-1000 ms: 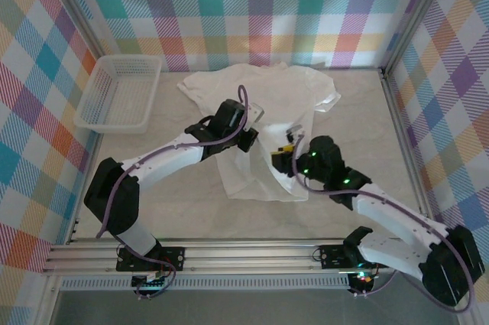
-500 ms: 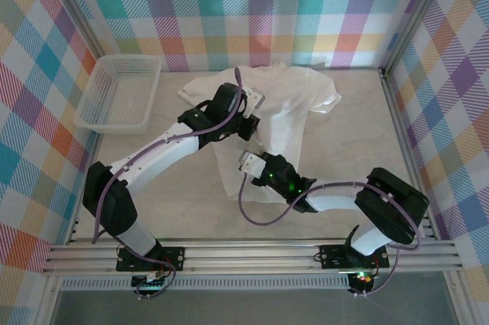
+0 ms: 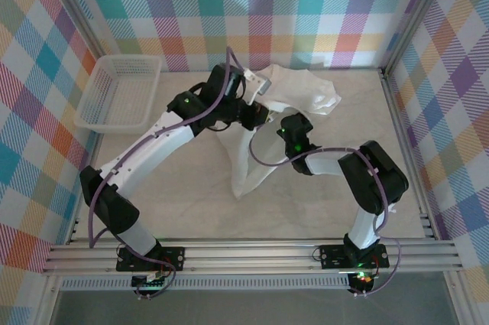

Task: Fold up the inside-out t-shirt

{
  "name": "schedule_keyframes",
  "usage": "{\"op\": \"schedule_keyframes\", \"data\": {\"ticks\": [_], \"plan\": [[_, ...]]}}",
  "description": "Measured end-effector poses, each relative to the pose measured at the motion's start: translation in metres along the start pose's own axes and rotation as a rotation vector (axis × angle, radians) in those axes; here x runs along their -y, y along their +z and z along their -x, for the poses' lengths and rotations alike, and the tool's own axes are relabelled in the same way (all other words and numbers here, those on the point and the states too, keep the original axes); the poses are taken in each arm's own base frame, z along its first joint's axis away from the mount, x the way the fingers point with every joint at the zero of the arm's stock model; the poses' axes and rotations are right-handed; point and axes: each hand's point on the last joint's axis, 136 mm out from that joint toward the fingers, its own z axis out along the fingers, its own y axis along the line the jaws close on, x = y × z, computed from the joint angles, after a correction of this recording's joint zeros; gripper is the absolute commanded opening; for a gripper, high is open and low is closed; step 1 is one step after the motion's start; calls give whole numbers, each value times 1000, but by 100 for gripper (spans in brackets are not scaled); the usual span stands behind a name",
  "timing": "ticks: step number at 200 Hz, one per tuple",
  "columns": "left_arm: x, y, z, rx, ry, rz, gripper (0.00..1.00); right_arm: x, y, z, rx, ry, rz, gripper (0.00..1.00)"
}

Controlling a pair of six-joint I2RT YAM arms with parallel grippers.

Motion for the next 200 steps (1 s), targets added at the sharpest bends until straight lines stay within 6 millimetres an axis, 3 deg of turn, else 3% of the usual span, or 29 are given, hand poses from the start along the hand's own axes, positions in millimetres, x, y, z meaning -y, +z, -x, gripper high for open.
{"op": "schedule_keyframes", "data": {"ticks": [17, 42, 69, 85, 96, 115, 134, 150, 169, 200], "plan": [[18, -8, 20, 40, -14, -54, 10, -22, -4, 2, -19, 41, 128, 0], [31, -15, 41, 85, -27, -82, 10, -43, -31, 22, -9, 197, 336, 0], [35, -16, 61, 111, -74, -93, 9, -36, -60, 71, 84, 451, 523, 0], [39, -13, 76, 134, -103, -113, 7, -29, -63, 93, 109, 562, 583, 0], [41, -13, 87, 151, -116, -123, 6, -35, -60, 100, 102, 603, 627, 0], [46, -16, 104, 188, -133, -137, 5, -65, -46, 91, 26, 625, 704, 0], [53, -25, 121, 233, -140, -159, 5, -106, -38, 56, -123, 611, 782, 0], [61, -35, 133, 266, -136, -188, 5, -123, -44, 34, -227, 599, 831, 0], [73, -44, 140, 292, -122, -215, 5, -117, -51, 44, -239, 626, 863, 0], [94, -46, 139, 293, -106, -255, 5, -75, -55, 105, -109, 790, 915, 0]]}}
